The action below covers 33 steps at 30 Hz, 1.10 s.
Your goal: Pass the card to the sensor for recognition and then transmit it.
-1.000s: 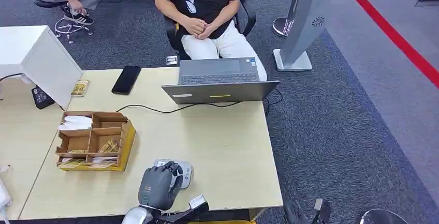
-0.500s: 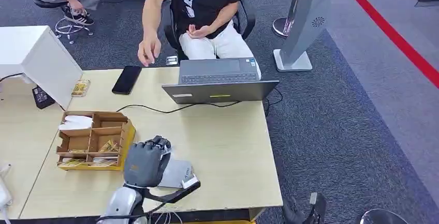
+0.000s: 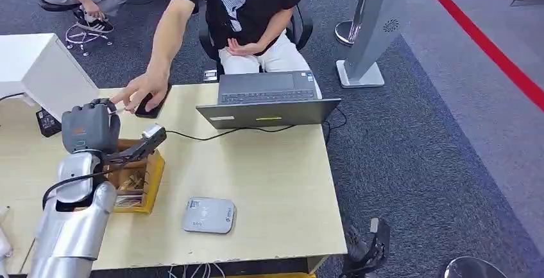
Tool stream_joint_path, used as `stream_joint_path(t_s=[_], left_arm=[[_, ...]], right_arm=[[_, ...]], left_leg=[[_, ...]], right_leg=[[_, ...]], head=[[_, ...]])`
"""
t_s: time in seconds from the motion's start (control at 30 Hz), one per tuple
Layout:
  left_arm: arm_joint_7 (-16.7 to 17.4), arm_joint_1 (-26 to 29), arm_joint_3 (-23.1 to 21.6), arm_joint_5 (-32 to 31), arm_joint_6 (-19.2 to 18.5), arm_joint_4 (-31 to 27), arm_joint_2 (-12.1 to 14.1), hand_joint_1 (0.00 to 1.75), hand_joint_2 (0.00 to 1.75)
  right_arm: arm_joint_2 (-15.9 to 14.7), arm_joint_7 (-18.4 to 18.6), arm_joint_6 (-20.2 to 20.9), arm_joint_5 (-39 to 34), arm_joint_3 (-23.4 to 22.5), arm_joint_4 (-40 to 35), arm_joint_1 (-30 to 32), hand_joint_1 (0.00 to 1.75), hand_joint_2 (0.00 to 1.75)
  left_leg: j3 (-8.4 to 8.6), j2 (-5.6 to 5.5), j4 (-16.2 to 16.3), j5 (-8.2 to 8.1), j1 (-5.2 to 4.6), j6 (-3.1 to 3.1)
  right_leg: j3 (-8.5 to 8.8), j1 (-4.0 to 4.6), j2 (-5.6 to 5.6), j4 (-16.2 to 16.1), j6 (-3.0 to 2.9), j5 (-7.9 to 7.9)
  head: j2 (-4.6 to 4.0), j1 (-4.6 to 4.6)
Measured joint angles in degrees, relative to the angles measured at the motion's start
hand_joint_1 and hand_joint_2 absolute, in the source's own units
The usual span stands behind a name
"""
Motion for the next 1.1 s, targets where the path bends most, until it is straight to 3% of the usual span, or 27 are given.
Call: stream_joint_path(t_s=[0.47, 0.5, 0.87, 1.1], left_arm=[[-0.3, -0.2, 3.2, 0.0, 0.0, 1.8, 1.6, 1.75, 1.75], [-0.3, -0.3, 3.2, 0.0, 0.1, 1.9, 1.6, 0.02, 1.75], [-2.7, 1.7, 6.1, 0.0, 0.9, -0.1, 1.3, 0.00, 1.75], [-8.9, 7.9, 10.0, 1.6, 2.6, -9.8, -0.2, 0.00, 1.75]], right_arm=[[0.0, 0.0, 0.1, 0.5, 0.4, 0.0, -0.1, 0.00, 1.75], [0.0, 0.0, 0.1, 0.5, 0.5, 0.0, -0.1, 0.00, 1.75], [0.0, -0.2, 0.1, 0.4, 0.5, 0.0, -0.1, 0.00, 1.75], [0.0, -1.1, 0.3, -0.7, 0.1, 0.0, 0.4, 0.00, 1.75]], left_leg=[[-0.04, 0.17, 0.0, 0.00, 0.19, -0.03], [-0.04, 0.19, 0.0, -0.01, 0.20, -0.04], [-0.06, 0.22, 0.0, -0.08, 0.23, -0.15], [-0.07, 0.20, 0.0, -0.09, 0.22, -0.15]], right_leg=[[-0.07, 0.18, 0.19, 0.0, -0.10, 0.06], [-0.08, 0.18, 0.22, 0.0, -0.10, 0.06], [-0.13, 0.19, 0.25, 0.0, -0.12, 0.04], [-0.13, 0.19, 0.24, 0.0, -0.12, 0.02]], head=[[0.00, 0.02], [0.00, 0.04], [0.00, 0.02], [0.00, 0.02]])
